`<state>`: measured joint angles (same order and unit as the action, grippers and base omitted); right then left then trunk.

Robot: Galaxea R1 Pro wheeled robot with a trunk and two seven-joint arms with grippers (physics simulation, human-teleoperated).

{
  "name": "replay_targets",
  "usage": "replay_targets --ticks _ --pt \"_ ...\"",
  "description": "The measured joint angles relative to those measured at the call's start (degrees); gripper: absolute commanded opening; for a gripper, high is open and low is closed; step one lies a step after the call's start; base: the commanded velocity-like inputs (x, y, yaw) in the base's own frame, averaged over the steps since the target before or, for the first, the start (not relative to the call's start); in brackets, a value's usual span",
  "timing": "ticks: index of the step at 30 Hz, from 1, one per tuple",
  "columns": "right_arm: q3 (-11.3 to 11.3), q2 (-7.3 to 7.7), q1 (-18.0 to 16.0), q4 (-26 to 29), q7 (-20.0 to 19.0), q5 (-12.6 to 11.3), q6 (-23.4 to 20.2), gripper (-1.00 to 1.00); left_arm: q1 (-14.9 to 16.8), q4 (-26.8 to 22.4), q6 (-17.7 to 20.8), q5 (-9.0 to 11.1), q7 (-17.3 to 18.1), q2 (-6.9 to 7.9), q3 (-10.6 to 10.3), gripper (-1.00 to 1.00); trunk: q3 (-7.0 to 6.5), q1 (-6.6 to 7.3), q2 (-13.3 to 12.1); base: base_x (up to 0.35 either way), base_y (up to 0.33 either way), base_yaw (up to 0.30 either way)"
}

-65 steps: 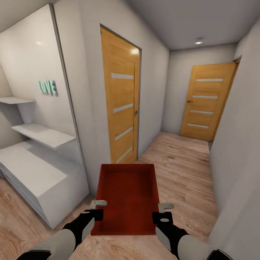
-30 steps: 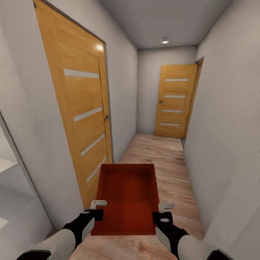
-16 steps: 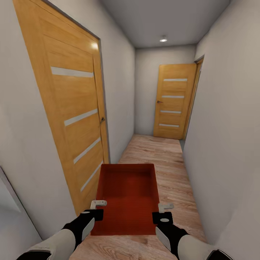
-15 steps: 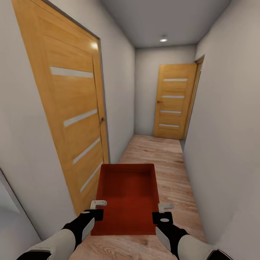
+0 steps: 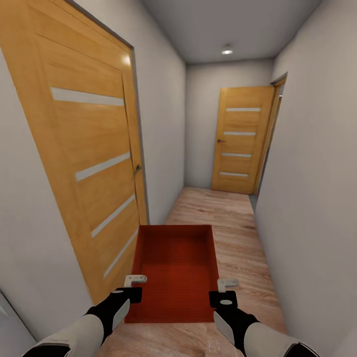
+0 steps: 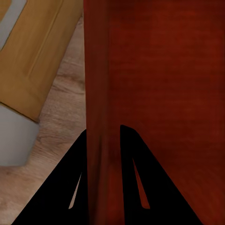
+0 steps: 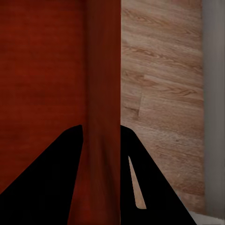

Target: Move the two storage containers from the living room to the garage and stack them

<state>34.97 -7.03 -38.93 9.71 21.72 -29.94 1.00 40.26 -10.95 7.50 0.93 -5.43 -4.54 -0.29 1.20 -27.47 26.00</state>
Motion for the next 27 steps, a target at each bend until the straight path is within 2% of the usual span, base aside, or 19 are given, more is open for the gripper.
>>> replay_targets --ticks 9,27 --pt "0.1 -0.07 0.0 0.0 0.1 -0.1 0.1 -1.00 0.0 0.0 0.0 0.0 0.1 0.06 0.0 -1.00 0.00 0.00 0.0 0.322 0.000 -0.032" --pt "0.1 0.04 0.0 0.0 0.0 -0.1 0.0 -1.00 0.0 0.0 0.0 -0.1 0.0 -0.04 0.1 -1.00 0.00 0.00 0.0 0.322 0.000 -0.224"
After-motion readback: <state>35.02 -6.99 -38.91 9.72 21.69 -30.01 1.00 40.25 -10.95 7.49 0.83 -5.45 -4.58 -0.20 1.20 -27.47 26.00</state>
